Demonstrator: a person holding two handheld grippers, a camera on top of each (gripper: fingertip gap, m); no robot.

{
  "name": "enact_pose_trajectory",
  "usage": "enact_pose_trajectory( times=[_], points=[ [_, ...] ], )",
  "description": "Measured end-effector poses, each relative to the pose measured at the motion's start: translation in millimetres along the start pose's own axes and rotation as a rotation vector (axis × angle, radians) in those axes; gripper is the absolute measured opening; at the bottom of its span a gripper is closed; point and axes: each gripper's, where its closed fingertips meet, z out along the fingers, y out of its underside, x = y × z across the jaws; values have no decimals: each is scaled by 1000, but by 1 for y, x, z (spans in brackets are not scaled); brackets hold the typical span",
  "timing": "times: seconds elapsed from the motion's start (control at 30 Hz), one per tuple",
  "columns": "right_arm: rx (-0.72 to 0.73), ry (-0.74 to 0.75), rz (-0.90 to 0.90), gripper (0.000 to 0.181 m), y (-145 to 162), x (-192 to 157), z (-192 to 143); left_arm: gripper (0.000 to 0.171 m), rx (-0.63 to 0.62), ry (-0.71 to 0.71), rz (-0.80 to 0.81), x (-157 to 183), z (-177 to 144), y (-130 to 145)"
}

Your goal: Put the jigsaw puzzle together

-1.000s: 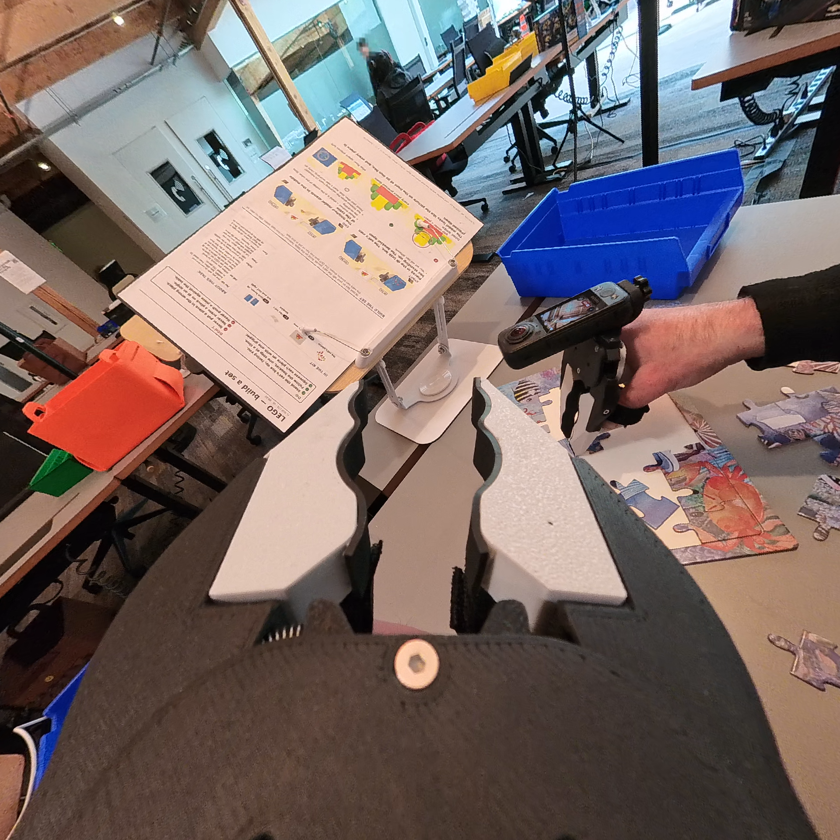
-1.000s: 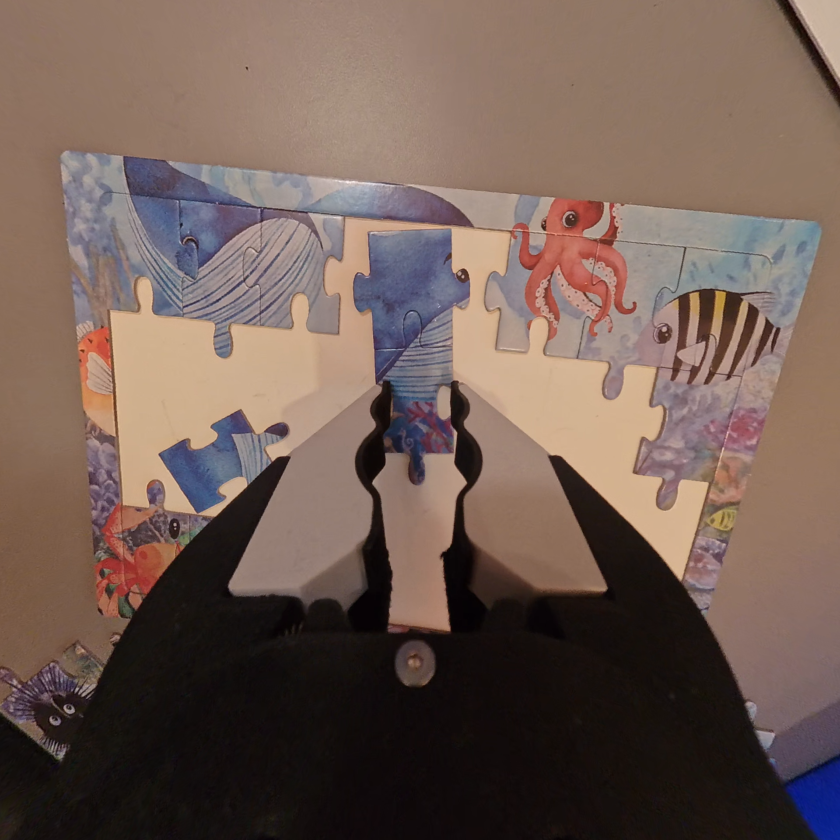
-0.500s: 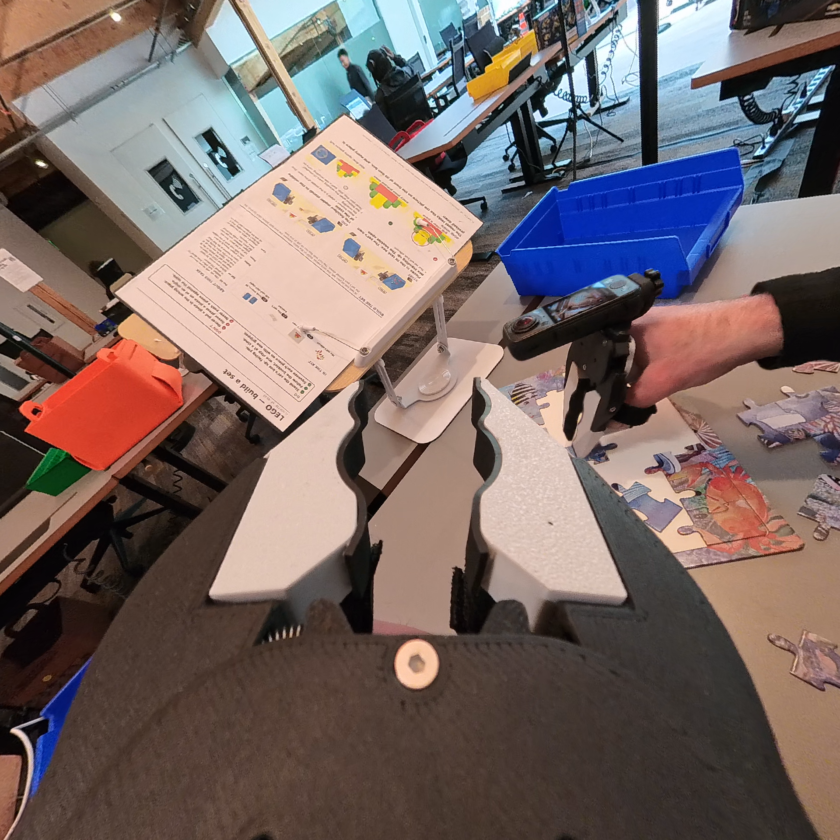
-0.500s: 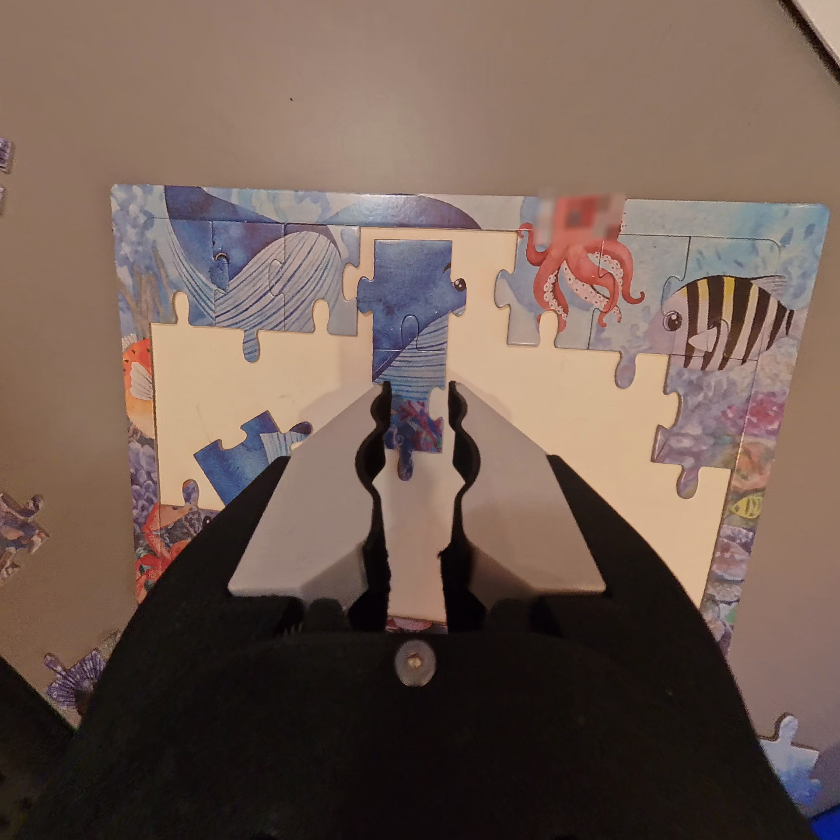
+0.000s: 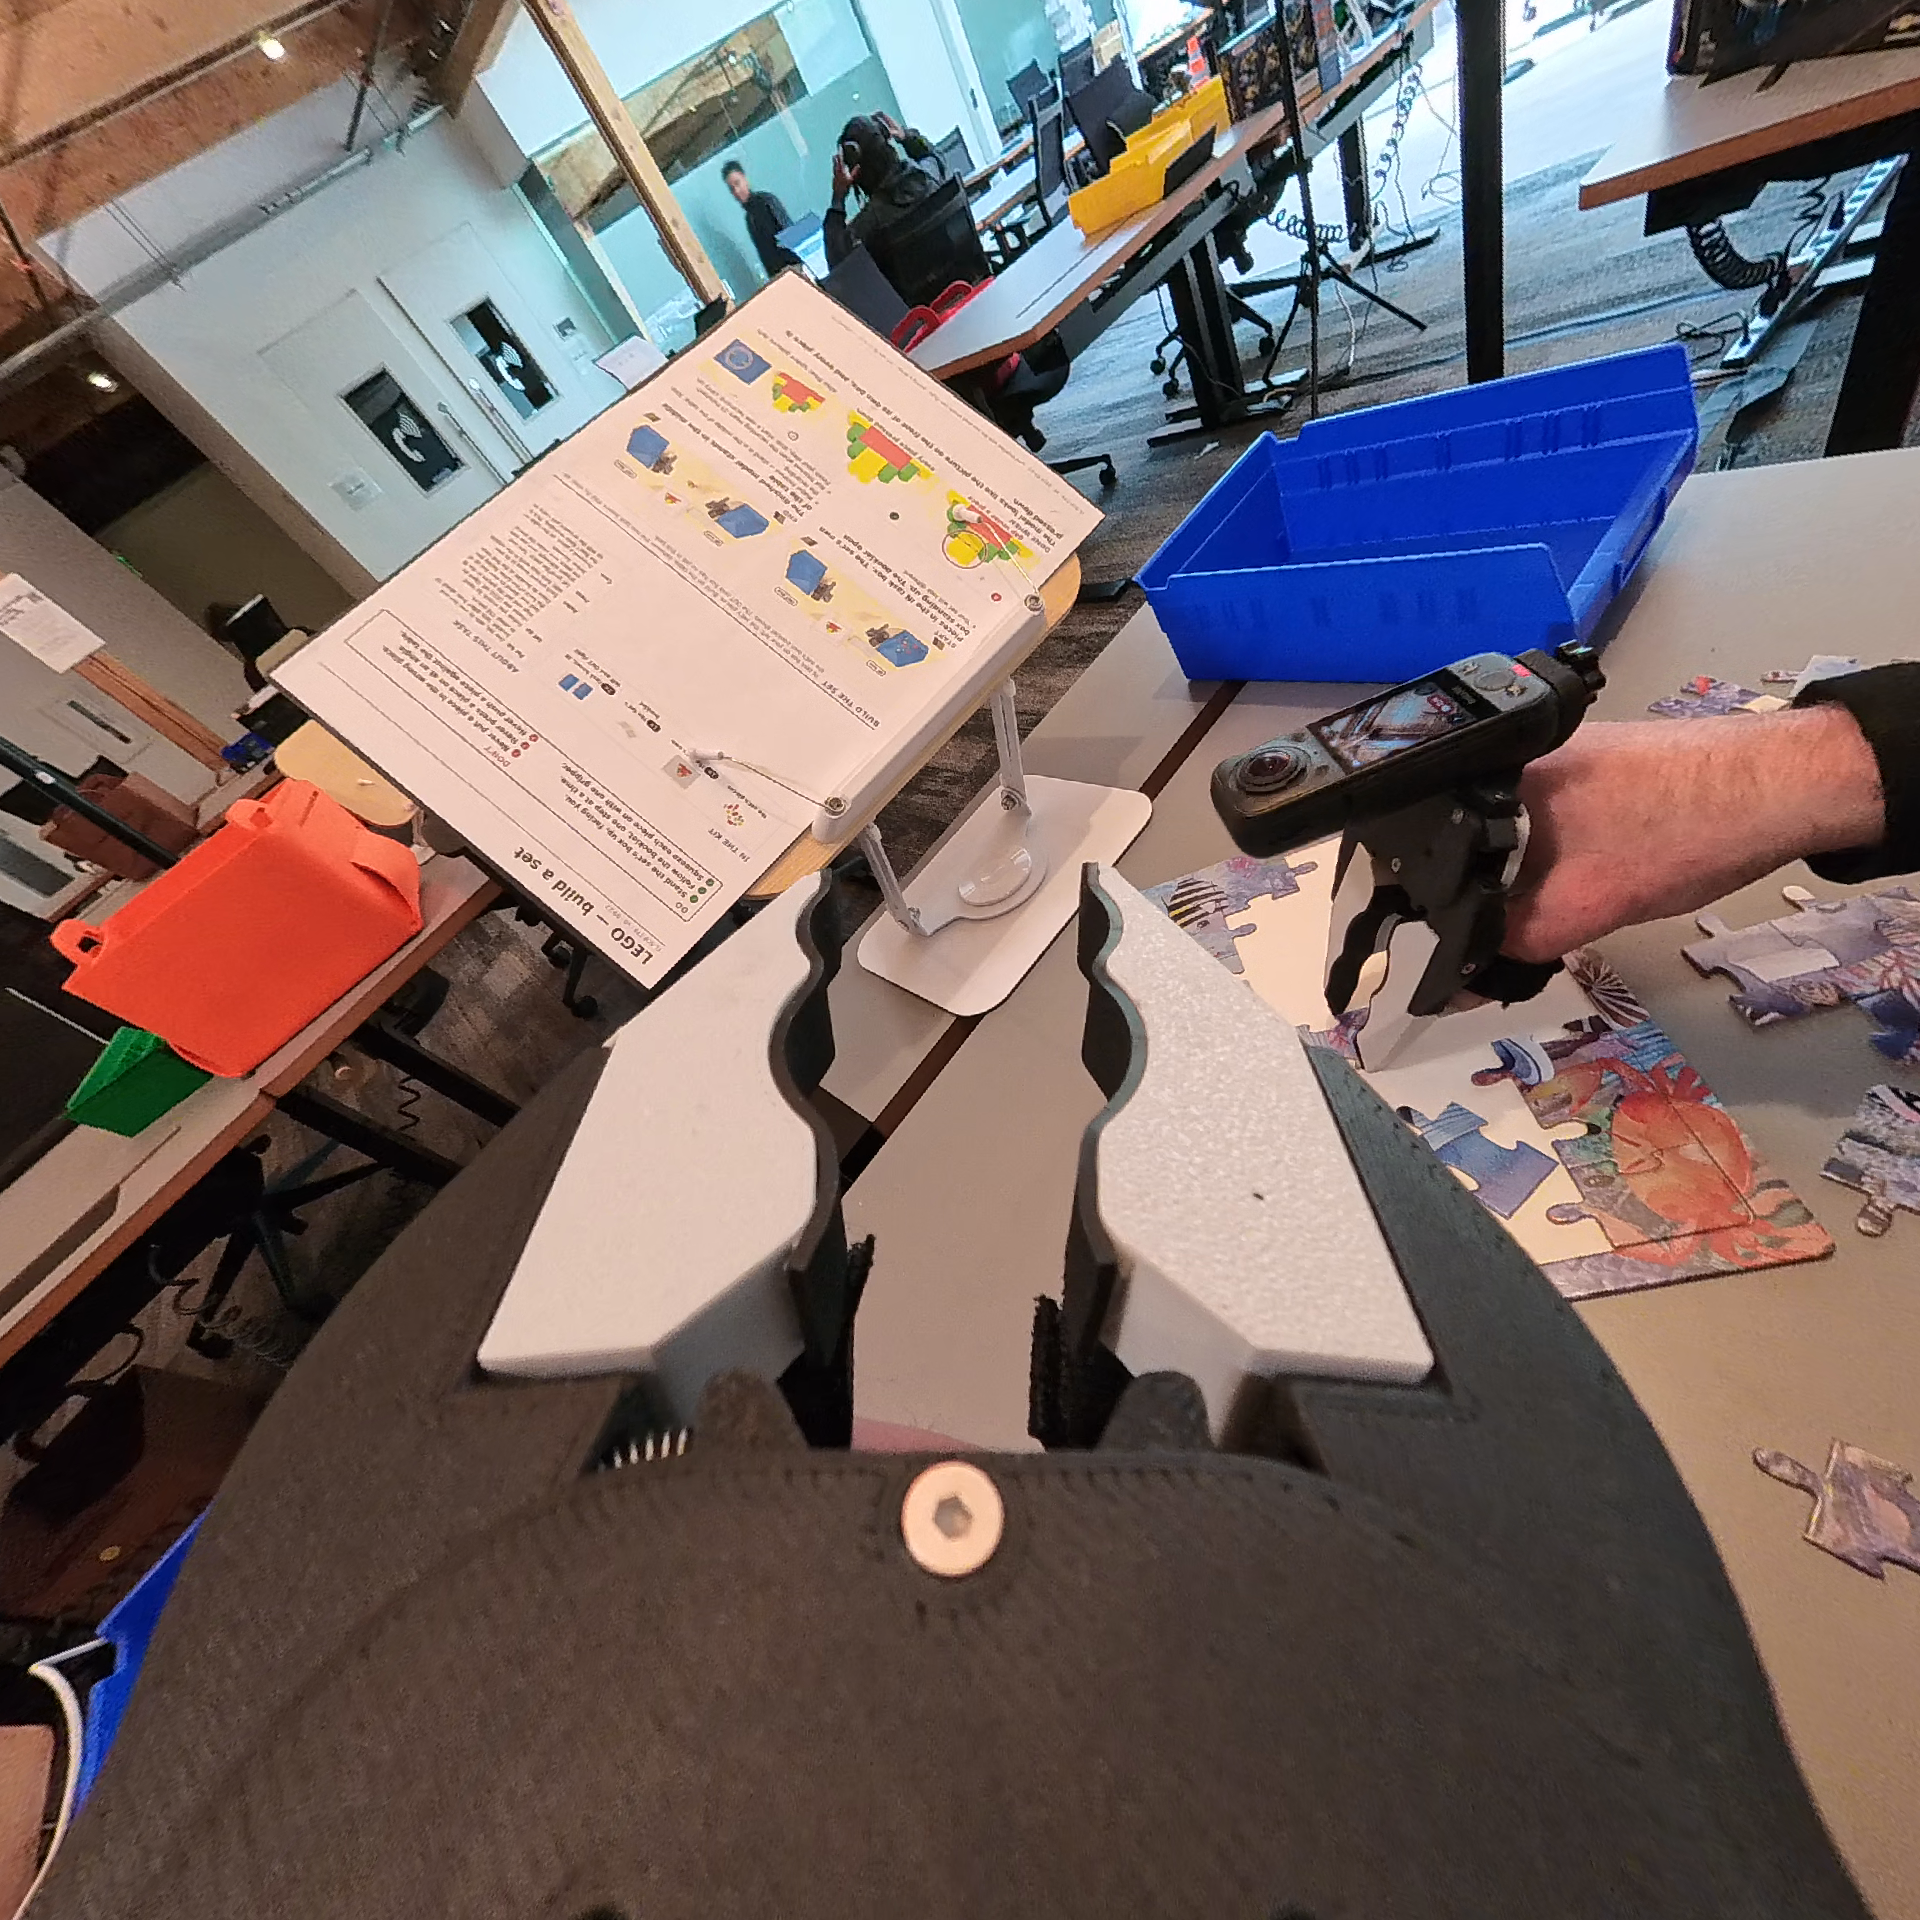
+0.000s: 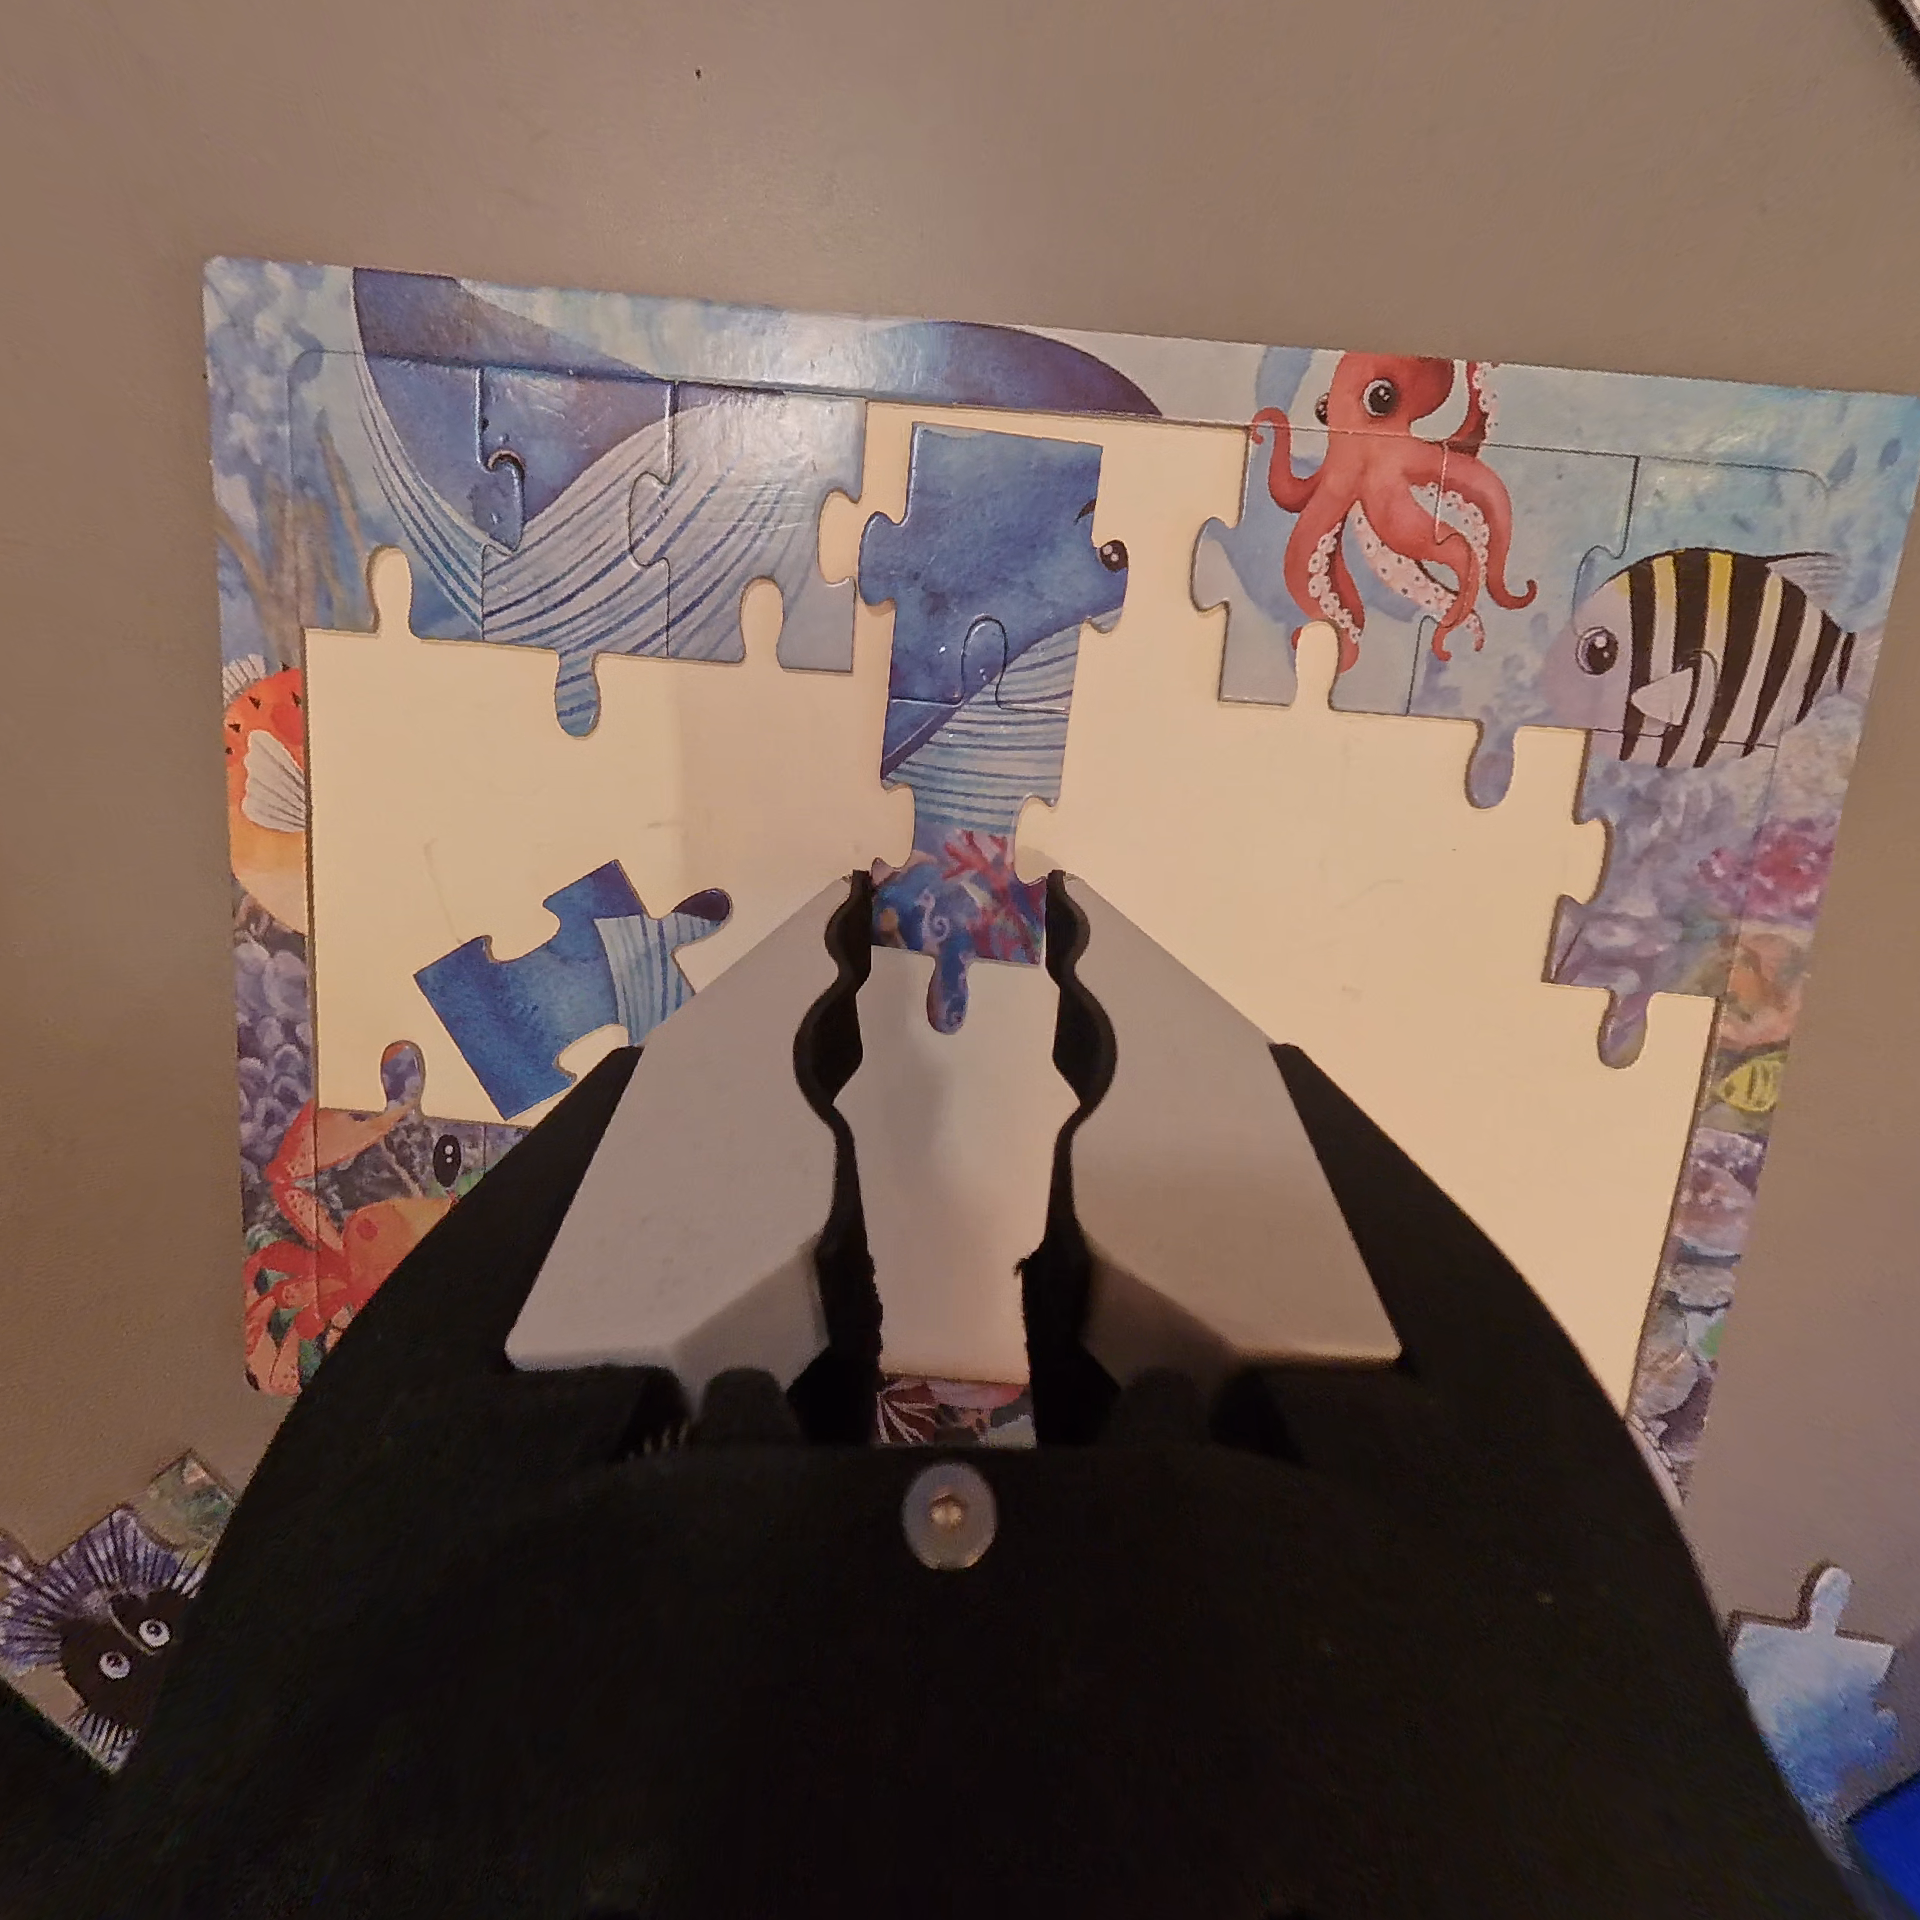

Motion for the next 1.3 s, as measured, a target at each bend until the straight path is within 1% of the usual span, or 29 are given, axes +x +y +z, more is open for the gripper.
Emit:
enact_pose_trajectory(
  times=[0.3, 0.43, 0.73, 1.07, 1.2, 1.3],
  points=[
    [18, -26, 39, 32, -6, 4, -1, 44, 1, -1, -3, -1, 0, 1],
    [-4, -17, 25, 31, -6, 5, 2, 44, 0, -1, -1, -1, 0, 0],
    [-7, -22, 10, 31, -10, 1, 2, 44, -1, -2, -1, -1, 0, 1],
    [1, -27, -26, 32, -11, -3, -8, 44, 0, -2, -1, -1, -1, 0],
    [18, -56, -108, 32, -12, -15, -18, 44, -2, -2, 0, -1, 0, 1],
    [29, -119, -283, 31, -9, -35, -25, 44, 0, -3, -1, -1, -1, 0]
  ],
)
